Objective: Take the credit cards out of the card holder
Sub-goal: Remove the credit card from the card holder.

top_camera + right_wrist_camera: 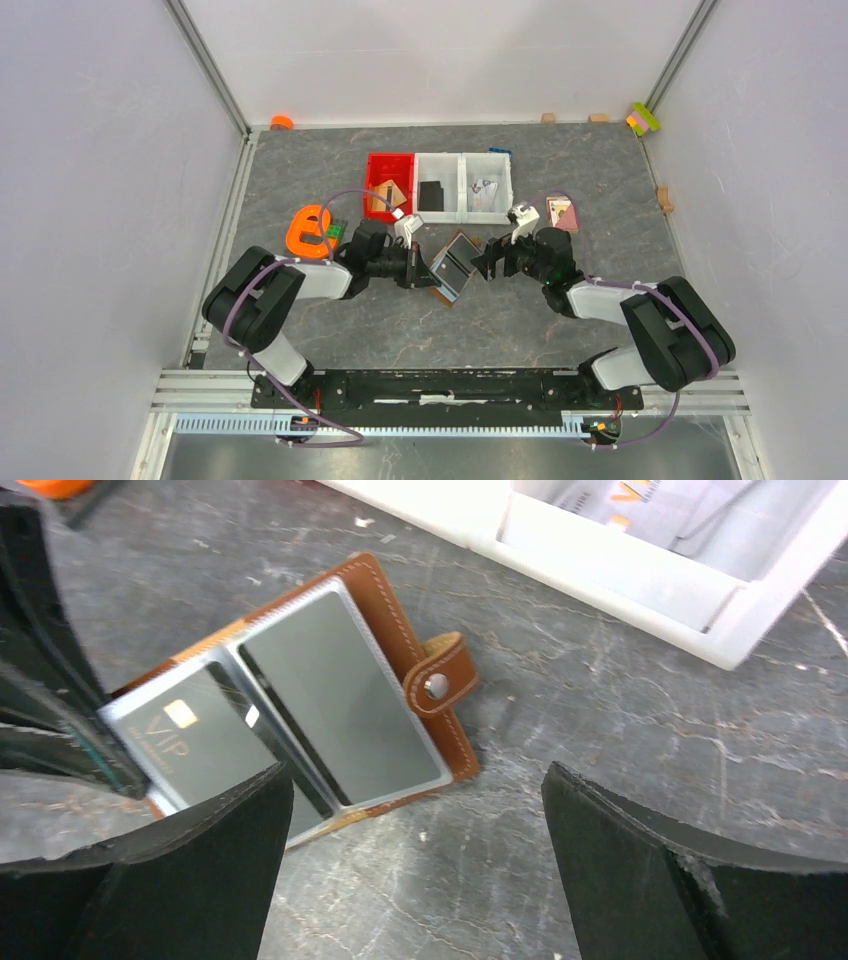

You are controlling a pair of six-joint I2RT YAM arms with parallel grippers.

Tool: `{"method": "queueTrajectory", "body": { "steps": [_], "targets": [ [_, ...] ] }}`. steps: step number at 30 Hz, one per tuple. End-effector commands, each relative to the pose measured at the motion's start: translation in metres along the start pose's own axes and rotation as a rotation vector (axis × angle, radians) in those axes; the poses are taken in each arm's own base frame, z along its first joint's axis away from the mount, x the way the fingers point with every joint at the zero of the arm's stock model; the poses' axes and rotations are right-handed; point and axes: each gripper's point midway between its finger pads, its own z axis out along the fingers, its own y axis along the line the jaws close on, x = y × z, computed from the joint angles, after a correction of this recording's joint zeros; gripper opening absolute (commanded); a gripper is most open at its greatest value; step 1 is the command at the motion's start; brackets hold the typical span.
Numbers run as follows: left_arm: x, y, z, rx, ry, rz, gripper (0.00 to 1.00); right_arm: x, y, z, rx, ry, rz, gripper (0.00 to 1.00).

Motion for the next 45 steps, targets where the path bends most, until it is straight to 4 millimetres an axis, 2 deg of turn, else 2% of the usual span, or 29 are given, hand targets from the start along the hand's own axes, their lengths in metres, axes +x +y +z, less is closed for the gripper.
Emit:
{"method": "queueTrajectory", "body": {
  "steps": [1,4,6,11,15,25,28,30,37,39,42,45],
  "targets": [
    [-0.019,-0.027,-0.005,0.113,-0.071,0.123,0.02,-0.034,0.038,-0.010,-0.223,-0.137,0.013,0.98],
    [-0.021,-0.036,-0.008,0.147,-0.086,0.118,0.02,-0.036,0.038,-0.014,-0.223,-0.151,0.007,0.98],
    [-0.023,-0.034,-0.008,0.123,-0.101,0.094,0.02,-0.036,0.037,-0.018,-0.209,-0.162,0.011,0.98],
    [-0.027,-0.005,-0.001,-0.056,-0.081,-0.020,0.02,-0.037,0.033,-0.025,-0.172,-0.190,0.038,0.98],
    [-0.027,-0.001,0.007,-0.094,-0.070,-0.081,0.02,-0.038,0.022,-0.024,-0.105,-0.199,0.086,0.98],
    [-0.048,0.008,0.025,-0.228,-0.048,-0.232,0.02,-0.033,0.031,-0.027,-0.122,-0.189,0.319,0.96],
    [-0.050,0.008,0.020,-0.302,0.007,-0.237,0.02,-0.037,0.025,-0.022,-0.077,-0.158,0.350,0.96],
    [-0.049,0.016,0.013,-0.395,0.068,-0.227,0.02,-0.041,0.016,-0.017,-0.013,-0.116,0.341,0.96],
    [-0.048,0.037,-0.008,-0.602,0.276,-0.146,0.02,-0.068,0.010,-0.002,0.052,-0.007,0.274,0.97],
    [-0.048,0.042,-0.005,-0.610,0.262,-0.137,0.02,-0.069,0.006,0.001,0.061,0.009,0.237,0.97],
    [-0.048,0.035,0.012,-0.508,0.214,-0.101,0.02,-0.064,-0.004,0.000,0.108,0.007,0.182,0.97],
    [-0.046,0.039,0.011,-0.550,0.203,-0.023,0.02,-0.055,-0.017,-0.007,0.174,-0.022,0.180,0.98]
  ]
}}
